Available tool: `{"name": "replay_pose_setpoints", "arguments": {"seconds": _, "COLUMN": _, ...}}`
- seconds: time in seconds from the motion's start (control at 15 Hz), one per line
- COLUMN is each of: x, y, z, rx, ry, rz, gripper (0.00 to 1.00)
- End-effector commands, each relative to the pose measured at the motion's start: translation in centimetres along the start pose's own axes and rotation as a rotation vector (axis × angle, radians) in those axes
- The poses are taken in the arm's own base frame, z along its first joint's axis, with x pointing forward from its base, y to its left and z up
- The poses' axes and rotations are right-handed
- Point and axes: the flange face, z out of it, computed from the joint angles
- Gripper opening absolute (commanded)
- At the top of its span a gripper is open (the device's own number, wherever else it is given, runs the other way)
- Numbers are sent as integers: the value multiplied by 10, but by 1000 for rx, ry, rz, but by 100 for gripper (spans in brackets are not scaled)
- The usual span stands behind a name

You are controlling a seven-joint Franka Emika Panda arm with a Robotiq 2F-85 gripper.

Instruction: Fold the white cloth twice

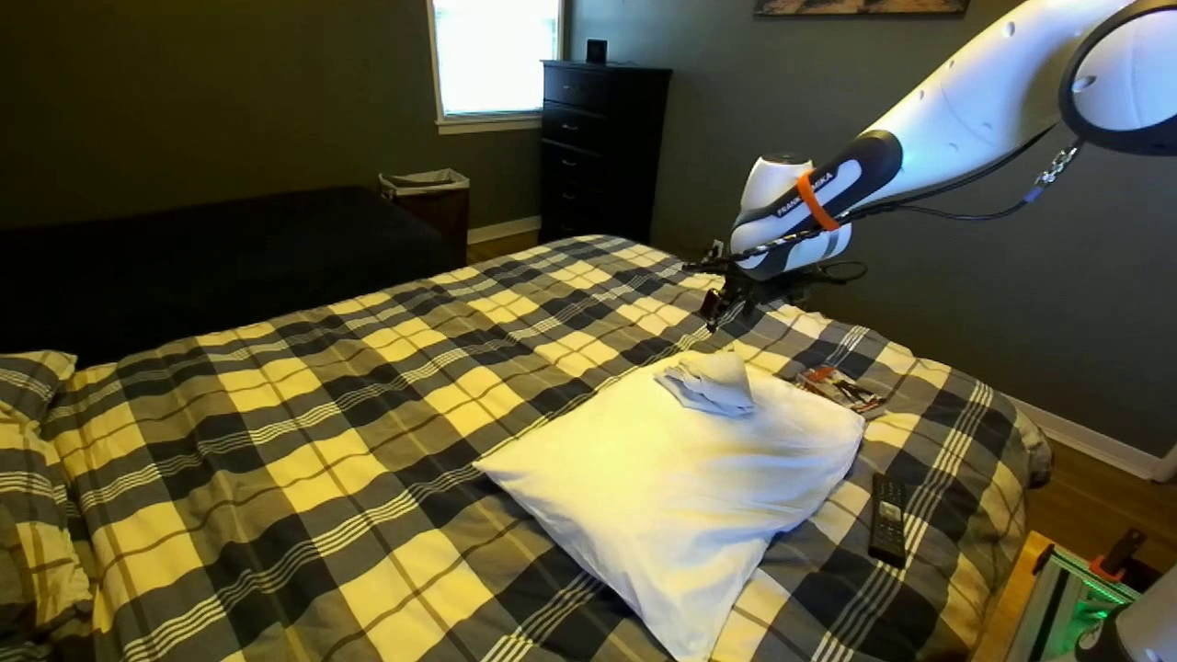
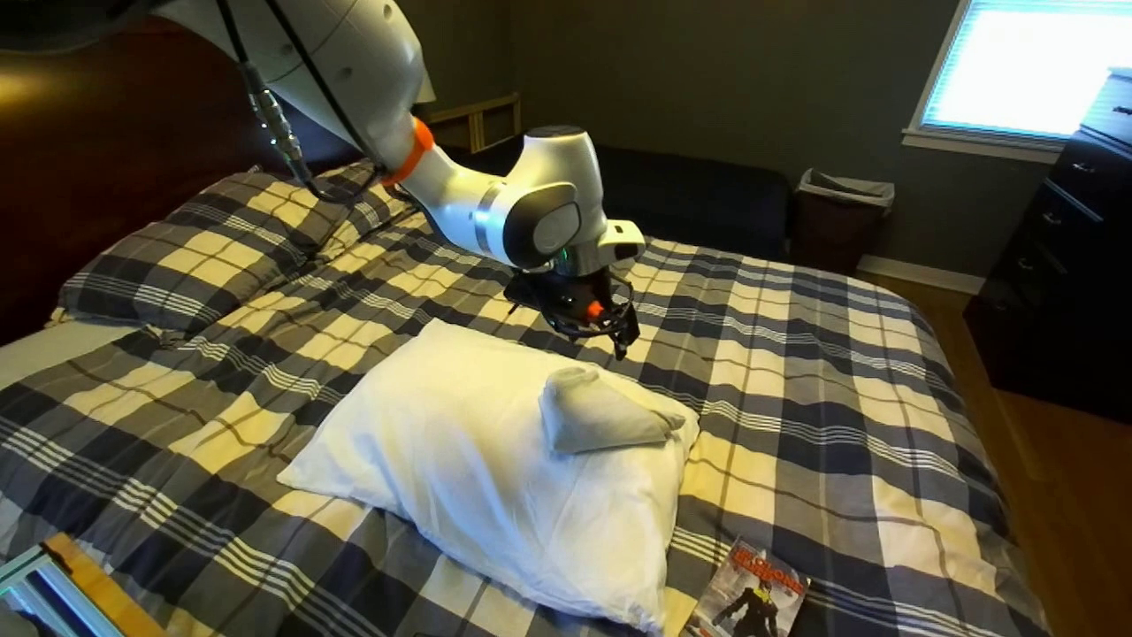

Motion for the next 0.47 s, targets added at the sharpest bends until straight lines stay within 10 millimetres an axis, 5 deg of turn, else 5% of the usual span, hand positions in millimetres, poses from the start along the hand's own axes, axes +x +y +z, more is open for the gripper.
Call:
{"name": "replay_pose_setpoints", "arguments": {"seconds": 0.0, "x": -27, "y": 2, "z": -15, "rx": -26, "ry": -30, "rz": 27, "gripper": 100}}
{"name": "replay_pose_setpoints", "arguments": {"seconds": 0.4, "x": -27, "y": 7, "z": -19, "rx": -13, "ry": -17, "rz": 24, "gripper": 100}}
